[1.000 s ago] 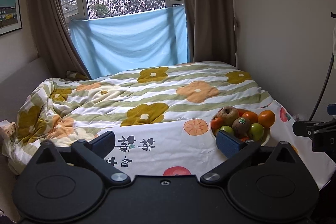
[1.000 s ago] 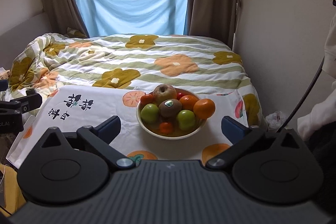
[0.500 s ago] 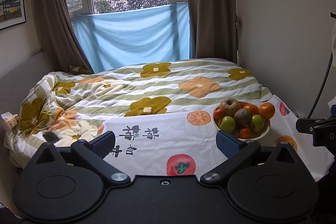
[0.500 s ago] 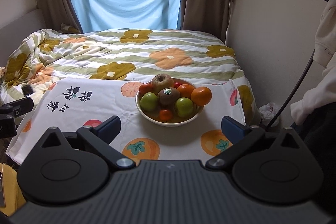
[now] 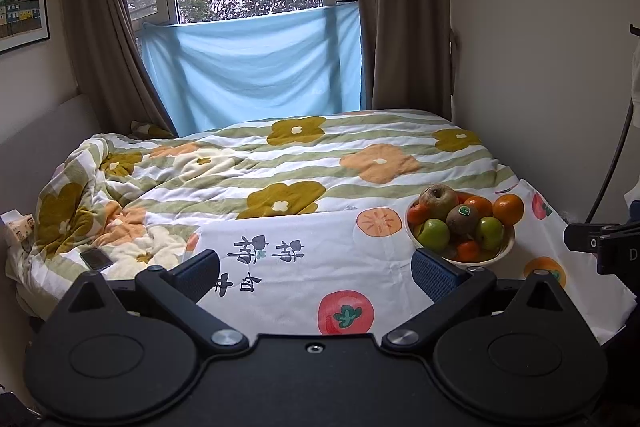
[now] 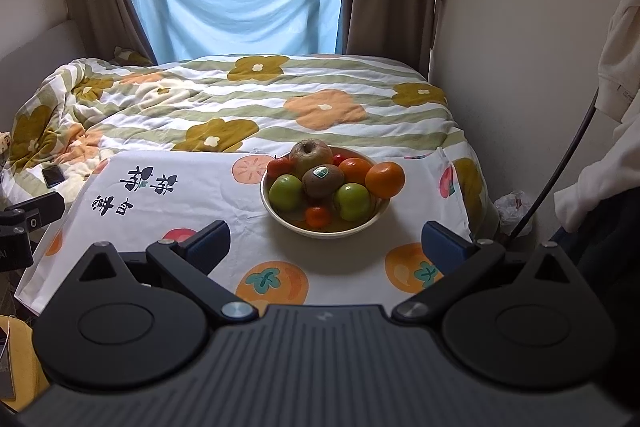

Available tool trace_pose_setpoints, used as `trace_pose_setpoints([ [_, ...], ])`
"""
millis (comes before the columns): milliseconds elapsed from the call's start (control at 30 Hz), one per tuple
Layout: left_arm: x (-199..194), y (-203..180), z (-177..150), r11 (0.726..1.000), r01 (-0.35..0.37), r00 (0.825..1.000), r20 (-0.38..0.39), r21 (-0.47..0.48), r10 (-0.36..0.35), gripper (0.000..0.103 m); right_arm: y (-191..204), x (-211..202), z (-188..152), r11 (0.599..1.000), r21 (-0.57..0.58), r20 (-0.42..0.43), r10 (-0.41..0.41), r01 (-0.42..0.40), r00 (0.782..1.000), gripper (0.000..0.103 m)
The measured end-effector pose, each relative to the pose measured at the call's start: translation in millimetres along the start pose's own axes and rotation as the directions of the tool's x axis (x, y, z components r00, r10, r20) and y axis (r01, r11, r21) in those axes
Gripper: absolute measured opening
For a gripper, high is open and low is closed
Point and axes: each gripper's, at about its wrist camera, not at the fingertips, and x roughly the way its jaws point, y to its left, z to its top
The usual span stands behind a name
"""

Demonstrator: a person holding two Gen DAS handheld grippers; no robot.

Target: Organize fruits

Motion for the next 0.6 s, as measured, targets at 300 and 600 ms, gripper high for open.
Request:
trace_pose_setpoints([
  [300,2.4,4.7,-0.6,1.0,-0.009,1.0,-0.006,-0.002,0.009,0.103,3.0,3.4,-0.8,1.0,0.0,-0.008,-0.001,0.001,1.0,0.103],
  [600,4.7,9.0,0.2,1.0,-0.011,1.0,-0.013,-0.001,0.011,0.103,5.6,7.0,-1.5,1.0,0.004,-0.016,0.003,-0.003,1.0,0.103],
])
